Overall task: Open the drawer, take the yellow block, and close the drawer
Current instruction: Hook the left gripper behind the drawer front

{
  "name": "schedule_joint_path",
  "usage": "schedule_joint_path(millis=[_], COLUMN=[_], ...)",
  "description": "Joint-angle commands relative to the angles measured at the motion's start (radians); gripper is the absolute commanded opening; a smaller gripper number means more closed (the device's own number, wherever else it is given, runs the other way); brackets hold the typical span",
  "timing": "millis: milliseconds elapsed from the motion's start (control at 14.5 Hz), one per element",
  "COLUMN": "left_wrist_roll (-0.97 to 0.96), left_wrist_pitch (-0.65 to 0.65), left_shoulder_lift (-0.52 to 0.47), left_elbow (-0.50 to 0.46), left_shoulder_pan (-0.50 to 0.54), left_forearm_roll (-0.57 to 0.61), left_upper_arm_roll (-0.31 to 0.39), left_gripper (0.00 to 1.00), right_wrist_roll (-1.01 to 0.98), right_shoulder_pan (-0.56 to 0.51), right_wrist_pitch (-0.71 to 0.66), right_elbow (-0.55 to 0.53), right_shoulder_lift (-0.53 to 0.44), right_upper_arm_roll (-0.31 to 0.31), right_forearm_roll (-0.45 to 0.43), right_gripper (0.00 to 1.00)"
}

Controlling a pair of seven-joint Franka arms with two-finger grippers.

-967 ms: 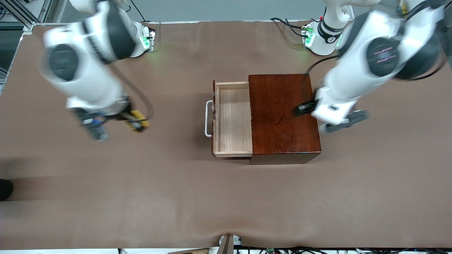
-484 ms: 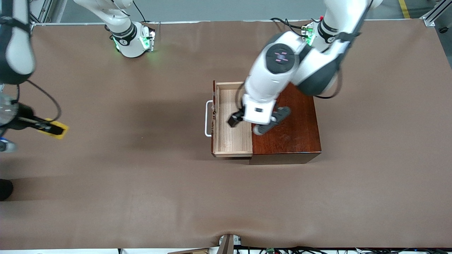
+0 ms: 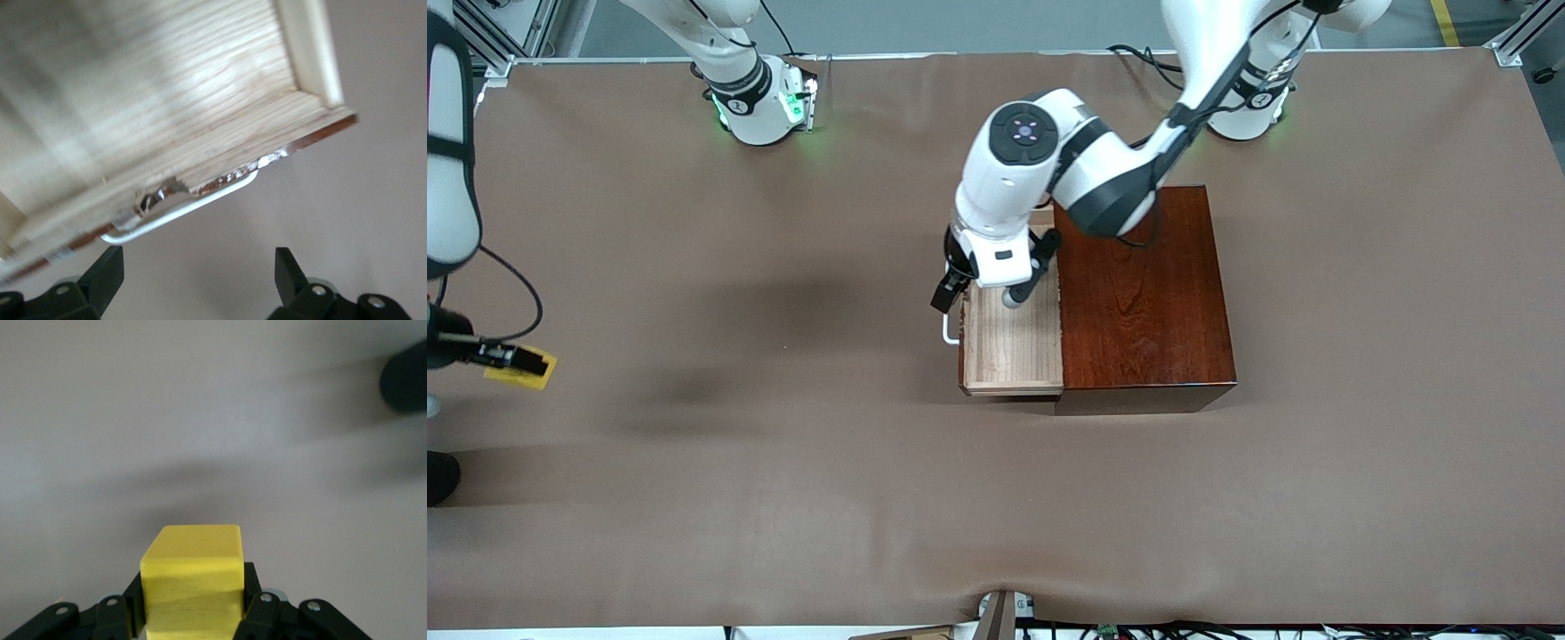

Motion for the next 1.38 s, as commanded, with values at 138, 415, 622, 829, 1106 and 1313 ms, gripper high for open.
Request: schedule_joint_path(millis=[138, 415, 622, 829, 1106, 1313], left_wrist_roll=[-0.381, -0.436, -0.428, -0.422, -0.424, -0.424], left_wrist_pitch=[0.083, 0.010, -0.120, -0.190, -0.295, -0.366], left_shoulder_lift=[0.103, 0.117, 0.102, 0.092, 0.085, 0.083], left_elbow=[0.059, 0.055, 0.055, 0.055, 0.053, 0.053], left_shoulder_pan=[-0.177, -0.208, -0.204, -0.201, -0.204, -0.193], left_forearm_roll=[0.001, -0.010, -0.003, 0.031, 0.142, 0.188], left_upper_arm_roll=[0.174, 0.198, 0.198, 0.206, 0.206, 0.208], left_gripper=[1.00, 1.00, 1.00, 1.00, 1.00, 1.00], right_wrist_roll=[-0.152, -0.229, -0.310, -0.335, -0.338, -0.324], right_shoulder_pan=[-0.066, -0.079, -0.110, -0.125, -0.127, -0.133], right_wrist_pitch=[0.044, 0.098, 0.208, 0.251, 0.258, 0.200], right_elbow=[0.331, 0.508, 0.508, 0.508, 0.508, 0.504], right_shoulder_lift=[0.342, 0.556, 0.621, 0.647, 0.651, 0.627], right_upper_arm_roll=[0.023, 0.009, 0.011, 0.011, 0.011, 0.011], right_forearm_roll=[-0.014, -0.014, -0.008, -0.008, -0.008, -0.005], right_gripper=[0.00, 0.00, 0.00, 0.00, 0.00, 0.00])
